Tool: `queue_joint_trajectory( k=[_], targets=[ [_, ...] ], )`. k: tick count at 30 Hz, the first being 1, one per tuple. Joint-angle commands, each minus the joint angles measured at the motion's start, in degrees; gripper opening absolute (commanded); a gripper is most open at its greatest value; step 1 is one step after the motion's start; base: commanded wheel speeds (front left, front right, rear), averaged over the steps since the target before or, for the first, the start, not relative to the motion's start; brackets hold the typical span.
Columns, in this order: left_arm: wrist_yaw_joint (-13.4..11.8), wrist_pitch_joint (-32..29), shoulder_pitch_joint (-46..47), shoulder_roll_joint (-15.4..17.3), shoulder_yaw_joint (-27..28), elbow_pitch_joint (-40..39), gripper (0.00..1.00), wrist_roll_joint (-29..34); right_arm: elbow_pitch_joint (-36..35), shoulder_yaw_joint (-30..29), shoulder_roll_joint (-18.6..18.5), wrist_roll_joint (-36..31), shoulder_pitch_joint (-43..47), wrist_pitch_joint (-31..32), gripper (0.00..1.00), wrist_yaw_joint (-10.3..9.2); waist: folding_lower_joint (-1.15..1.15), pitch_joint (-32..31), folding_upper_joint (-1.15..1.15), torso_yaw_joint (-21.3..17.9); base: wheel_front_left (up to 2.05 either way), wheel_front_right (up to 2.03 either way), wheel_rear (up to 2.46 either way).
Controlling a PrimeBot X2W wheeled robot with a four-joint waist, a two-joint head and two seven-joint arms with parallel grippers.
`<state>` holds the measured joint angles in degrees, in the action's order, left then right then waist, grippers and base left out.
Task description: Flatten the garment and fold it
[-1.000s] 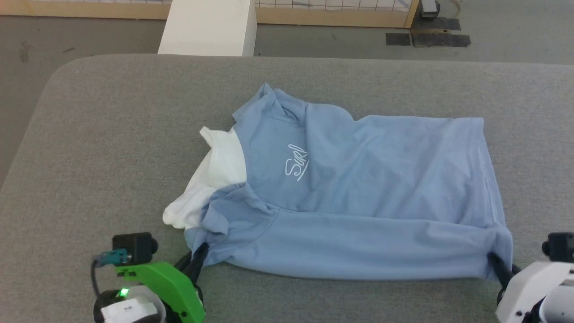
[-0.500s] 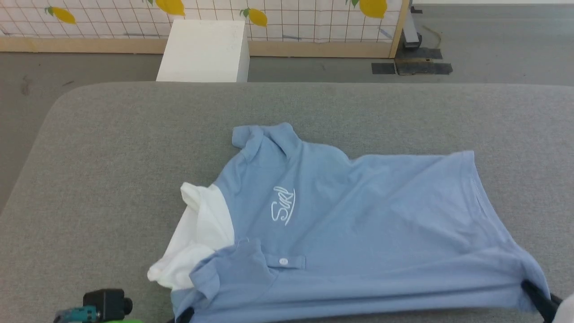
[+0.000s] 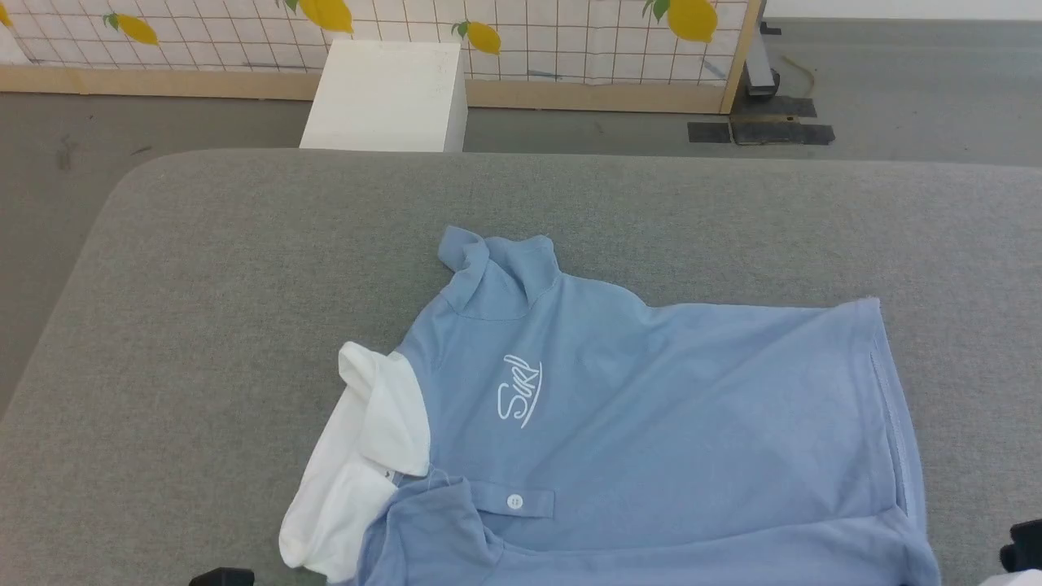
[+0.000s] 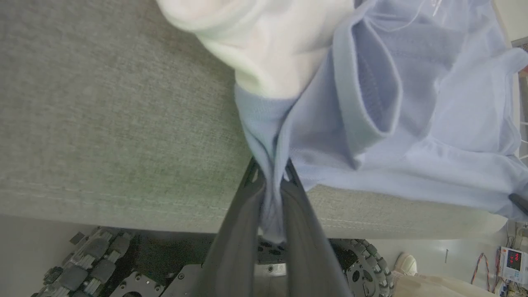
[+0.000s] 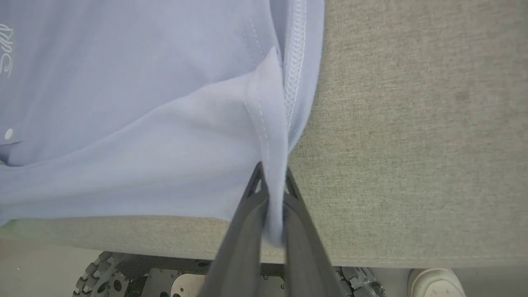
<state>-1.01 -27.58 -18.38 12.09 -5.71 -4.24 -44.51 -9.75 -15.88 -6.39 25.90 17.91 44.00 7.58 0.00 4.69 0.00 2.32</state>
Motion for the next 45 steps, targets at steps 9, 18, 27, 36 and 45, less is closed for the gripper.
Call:
queue_joint_trajectory(
  k=[9,18,27,36,45],
  targets=[
    [1.5,3.5,4.7,-0.3,0.6,6.3,1.0,0.5,8.0,1.8,-1.1,-0.3,-1.6,-3.5,1.0,-0.09,0.0,-0.9,0.0,-0.2,0.0,0.0,0.0],
    [1.1,9.2,2.8,0.8,4.9,-4.9,1.0,1.3,0.3,-1.7,-2.2,2.7,-2.7,-5.1,1.0,-0.09,0.0,-2.0,0.0,-0.9,0.0,0.0,0.0],
    [0.9,31.0,7.4,-0.9,5.2,-11.9,1.0,15.5,-8.2,-2.9,0.3,-10.5,-9.7,-33.1,1.0,-0.09,0.0,-1.6,0.0,-0.8,0.0,0.0,0.0],
    [0.4,42.3,9.8,-4.7,0.5,-3.6,1.0,27.1,-1.8,2.9,3.4,-16.2,-9.0,-42.7,1.0,-0.09,0.0,0.0,0.0,-1.0,0.0,0.0,0.0],
    [4.2,34.9,25.3,-0.6,0.0,-1.6,1.0,27.3,1.3,4.7,3.5,-14.4,-11.5,-46.1,1.0,-0.09,0.0,5.4,0.0,-2.2,0.0,0.0,0.0]
  ],
)
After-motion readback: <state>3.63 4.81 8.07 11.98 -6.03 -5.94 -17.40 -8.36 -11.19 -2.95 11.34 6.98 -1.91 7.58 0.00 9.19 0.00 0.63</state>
